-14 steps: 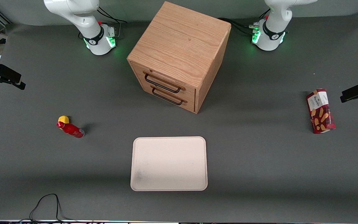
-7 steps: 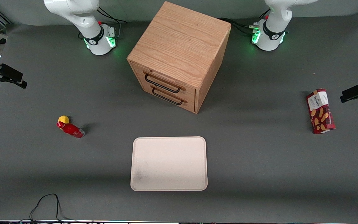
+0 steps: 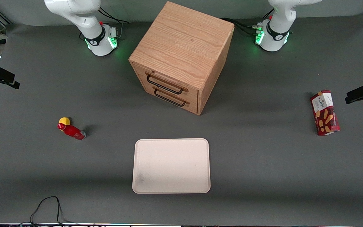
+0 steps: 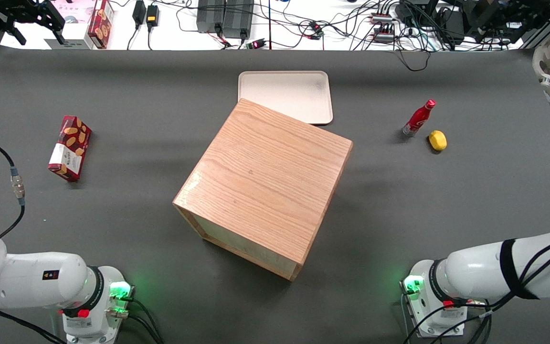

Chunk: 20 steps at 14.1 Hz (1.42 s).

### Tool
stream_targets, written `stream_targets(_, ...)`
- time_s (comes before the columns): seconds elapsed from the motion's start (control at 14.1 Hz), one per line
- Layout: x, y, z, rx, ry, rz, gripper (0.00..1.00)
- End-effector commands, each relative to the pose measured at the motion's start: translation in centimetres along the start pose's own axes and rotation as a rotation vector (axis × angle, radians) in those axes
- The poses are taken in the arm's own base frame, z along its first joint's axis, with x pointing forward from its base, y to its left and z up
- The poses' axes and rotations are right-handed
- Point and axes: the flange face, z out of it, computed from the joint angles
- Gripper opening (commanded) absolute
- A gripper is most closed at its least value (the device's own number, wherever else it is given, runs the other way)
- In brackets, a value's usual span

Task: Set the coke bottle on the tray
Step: 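Move the open right gripper down toward the red Coca-Cola bottle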

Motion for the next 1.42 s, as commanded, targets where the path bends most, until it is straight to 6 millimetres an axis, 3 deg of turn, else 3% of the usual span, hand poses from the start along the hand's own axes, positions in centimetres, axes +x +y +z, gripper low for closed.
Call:
stream_targets(0.0,-1.2,0.4,0.4,-0.009,0.047,-0.048,1.00)
stream_targets(0.28,0.5,-0.1,1.2,-0.023,0.084,-0.104,1.00)
stream_targets(0.64,0.6,-0.1,1.9,-0.020,0.063,-0.102,1.00)
stream_targets(0.99,3.9,-0.1,8.0,-0.022,-0.020,-0.104,1.00)
stream_targets(1.35,5.0,-0.6,14.3,-0.030,0.006,-0.109,1.00)
